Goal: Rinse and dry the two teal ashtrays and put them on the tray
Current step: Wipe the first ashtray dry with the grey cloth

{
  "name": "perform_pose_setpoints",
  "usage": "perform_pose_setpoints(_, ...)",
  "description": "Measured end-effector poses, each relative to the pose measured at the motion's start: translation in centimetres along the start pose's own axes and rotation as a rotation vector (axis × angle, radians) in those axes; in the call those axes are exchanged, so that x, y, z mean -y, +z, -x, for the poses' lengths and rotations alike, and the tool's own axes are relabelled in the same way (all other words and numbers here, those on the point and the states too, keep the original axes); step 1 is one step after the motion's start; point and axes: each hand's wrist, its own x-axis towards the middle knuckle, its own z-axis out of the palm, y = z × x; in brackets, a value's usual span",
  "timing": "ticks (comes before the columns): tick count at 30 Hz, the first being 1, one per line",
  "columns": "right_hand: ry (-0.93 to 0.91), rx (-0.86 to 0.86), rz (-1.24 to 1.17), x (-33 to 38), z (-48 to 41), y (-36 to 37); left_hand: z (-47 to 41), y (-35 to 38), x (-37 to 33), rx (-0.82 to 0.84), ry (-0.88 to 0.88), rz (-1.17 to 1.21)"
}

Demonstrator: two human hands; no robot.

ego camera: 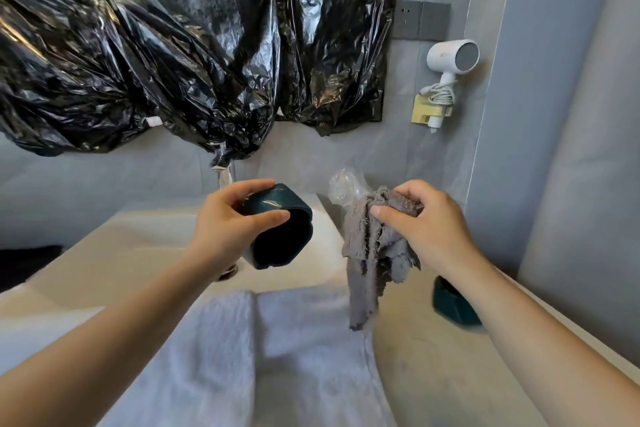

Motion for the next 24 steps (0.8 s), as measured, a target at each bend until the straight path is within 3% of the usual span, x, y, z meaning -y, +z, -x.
perform_pose_setpoints(5,-0.049,0.006,0.037,2.6,-2.7,3.2,-3.7,-3.8,1.9,-0.076,0.369,-0.519)
perform_pose_setpoints(11,-0.158,-0.135,0.036,4.3,-5.8,6.4,-7.9,-7.9,3.7,-0.174,0.506,-0.695)
perform_pose_setpoints(14,-0.192,-0.171,0.071,4.2,-6.4,7.9,-8.6,-9.0,4.6,-0.182,0.542,-0.721)
perform_pose_setpoints(17,-0.142,-0.072,0.174,3.0,-6.4,9.7,-8.8,-9.6,5.4,-0.167,0.544,-0.718)
perform_pose_setpoints(24,-0.027,0.041,0.073,1.4,-5.9,12.6,-7.6,-8.7,6.6,-0.143,0.366,-0.542)
